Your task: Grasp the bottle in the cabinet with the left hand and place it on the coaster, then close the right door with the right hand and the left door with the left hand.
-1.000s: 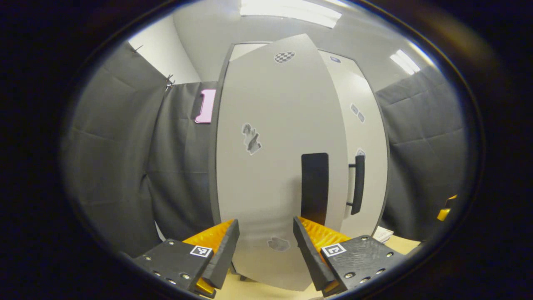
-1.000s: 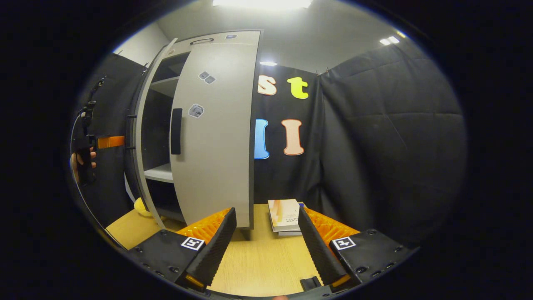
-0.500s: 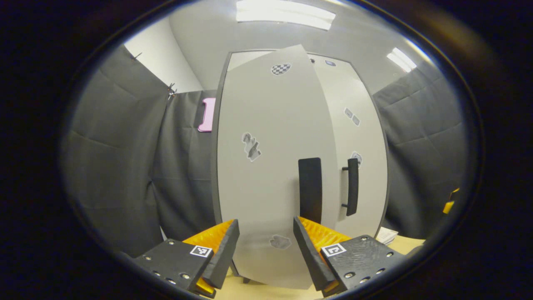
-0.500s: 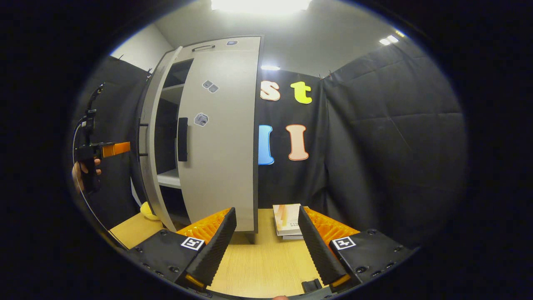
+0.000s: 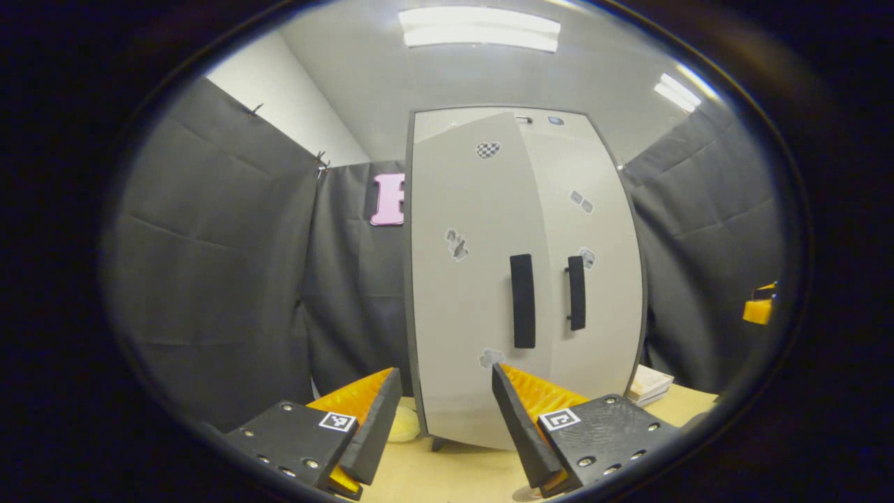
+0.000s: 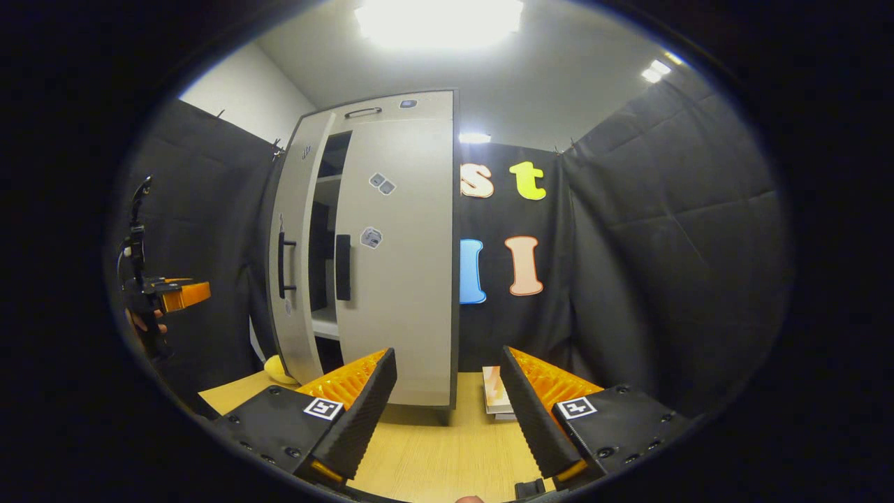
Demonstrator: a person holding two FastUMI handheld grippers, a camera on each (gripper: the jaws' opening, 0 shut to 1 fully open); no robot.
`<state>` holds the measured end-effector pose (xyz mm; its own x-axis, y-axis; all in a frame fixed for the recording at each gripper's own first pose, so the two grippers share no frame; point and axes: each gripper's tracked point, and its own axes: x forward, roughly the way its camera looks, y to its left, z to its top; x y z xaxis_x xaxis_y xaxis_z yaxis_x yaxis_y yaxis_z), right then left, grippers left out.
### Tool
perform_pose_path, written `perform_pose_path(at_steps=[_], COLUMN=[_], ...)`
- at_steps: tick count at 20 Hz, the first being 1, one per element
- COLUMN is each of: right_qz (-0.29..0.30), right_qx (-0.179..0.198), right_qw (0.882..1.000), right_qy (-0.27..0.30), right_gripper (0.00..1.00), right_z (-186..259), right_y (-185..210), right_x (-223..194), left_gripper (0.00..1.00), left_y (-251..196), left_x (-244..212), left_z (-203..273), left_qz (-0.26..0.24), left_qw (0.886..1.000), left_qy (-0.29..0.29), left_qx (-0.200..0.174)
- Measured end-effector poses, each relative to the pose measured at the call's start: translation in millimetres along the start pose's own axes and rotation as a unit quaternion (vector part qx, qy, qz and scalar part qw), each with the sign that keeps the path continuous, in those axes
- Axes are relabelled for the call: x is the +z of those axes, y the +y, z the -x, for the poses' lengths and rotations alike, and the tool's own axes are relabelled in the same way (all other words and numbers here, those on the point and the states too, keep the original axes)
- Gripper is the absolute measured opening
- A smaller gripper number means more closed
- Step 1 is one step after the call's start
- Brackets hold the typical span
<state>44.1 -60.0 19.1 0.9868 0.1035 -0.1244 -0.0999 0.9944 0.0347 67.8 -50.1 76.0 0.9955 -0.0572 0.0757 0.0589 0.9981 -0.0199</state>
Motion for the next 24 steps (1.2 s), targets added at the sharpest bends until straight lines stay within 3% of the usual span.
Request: perform_pose_path(at_steps=[10, 24], right_qz=[-0.011, -0.013], right_qx=[0.0, -0.011], right_qw=[1.0, 1.0], right_qy=[-0.029, -0.025], right_gripper=[0.92, 0.95], right_z=[23.0, 47.3], right_y=[33.1, 47.8], right_x=[20.0, 16.7], left_gripper=[0.8, 0.8], left_y=[30.1, 54.5], left_x=[7.2, -8.6], left_z=[50.8, 75.5], left_qz=[-0.035, -0.012], left_qw=[0.999, 1.0], left_qy=[-0.007, 0.007], left_qx=[0.013, 0.026])
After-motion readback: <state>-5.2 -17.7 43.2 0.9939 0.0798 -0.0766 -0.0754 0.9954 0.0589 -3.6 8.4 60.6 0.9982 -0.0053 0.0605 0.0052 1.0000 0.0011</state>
